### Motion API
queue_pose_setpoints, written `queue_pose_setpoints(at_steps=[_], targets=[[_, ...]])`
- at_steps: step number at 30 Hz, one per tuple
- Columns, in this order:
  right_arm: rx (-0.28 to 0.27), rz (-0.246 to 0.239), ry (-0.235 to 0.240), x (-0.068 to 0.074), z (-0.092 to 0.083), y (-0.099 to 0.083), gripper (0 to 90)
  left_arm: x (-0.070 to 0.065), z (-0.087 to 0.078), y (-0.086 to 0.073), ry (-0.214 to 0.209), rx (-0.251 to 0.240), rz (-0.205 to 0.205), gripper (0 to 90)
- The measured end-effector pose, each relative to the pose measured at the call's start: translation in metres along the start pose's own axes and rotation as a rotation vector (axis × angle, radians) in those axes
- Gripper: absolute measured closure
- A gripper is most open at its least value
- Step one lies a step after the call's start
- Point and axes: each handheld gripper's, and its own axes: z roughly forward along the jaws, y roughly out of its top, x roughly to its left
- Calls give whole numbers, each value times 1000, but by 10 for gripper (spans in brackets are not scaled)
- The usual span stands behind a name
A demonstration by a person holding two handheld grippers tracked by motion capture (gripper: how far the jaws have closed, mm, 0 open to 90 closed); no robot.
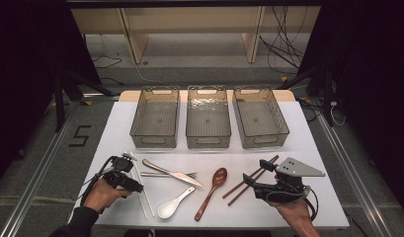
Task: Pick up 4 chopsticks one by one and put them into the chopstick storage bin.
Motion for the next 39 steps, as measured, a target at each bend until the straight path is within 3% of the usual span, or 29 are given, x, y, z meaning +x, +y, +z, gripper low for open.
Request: queue_pose_setpoints(at_steps=[13,21,27,32,39], targets=[[3,-2,2,0,0,0,256,-2,7,1,33,43,33,360],[7,-2,0,0,0,0,258,5,3,-1,29,64,50,504],[8,-5,-2,0,-1,0,261,10,2,-2,24,64,37,611],[9,-3,-3,0,-1,0,261,13,1,-2,26,77,48,649],[9,-7,-5,-1,-2,-1,262,20,0,-3,5,81,13,736]])
